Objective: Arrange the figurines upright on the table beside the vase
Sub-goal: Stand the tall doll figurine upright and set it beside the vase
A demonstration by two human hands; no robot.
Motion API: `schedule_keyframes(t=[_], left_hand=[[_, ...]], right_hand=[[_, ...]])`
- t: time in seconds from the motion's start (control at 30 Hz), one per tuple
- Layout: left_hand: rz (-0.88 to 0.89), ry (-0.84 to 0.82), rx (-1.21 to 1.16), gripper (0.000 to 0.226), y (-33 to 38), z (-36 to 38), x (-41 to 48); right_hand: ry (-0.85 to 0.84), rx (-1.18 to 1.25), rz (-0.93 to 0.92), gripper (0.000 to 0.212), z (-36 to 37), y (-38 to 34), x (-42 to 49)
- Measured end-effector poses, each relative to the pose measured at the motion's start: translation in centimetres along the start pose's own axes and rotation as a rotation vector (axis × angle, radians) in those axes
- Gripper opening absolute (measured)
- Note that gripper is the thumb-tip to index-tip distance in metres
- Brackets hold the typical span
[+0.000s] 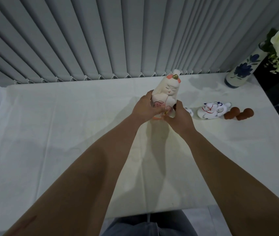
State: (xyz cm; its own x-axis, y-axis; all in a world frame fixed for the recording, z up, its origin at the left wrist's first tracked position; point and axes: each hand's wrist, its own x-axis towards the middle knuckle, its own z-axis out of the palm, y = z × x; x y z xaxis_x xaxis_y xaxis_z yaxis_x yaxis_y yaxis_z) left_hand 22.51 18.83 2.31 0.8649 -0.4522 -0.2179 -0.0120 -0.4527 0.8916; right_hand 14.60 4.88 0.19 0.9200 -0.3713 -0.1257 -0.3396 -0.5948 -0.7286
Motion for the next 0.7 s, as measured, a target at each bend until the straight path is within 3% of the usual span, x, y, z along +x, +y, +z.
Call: schedule_keyframes(t=[0.7], left_hand=[[0.007,-0.002,0.036,0.077,0.68,-0.58,0.14]], right_hand=[[-0.01,-0.008,-0.029,0.055,-0.78,-0.17,0.82]])
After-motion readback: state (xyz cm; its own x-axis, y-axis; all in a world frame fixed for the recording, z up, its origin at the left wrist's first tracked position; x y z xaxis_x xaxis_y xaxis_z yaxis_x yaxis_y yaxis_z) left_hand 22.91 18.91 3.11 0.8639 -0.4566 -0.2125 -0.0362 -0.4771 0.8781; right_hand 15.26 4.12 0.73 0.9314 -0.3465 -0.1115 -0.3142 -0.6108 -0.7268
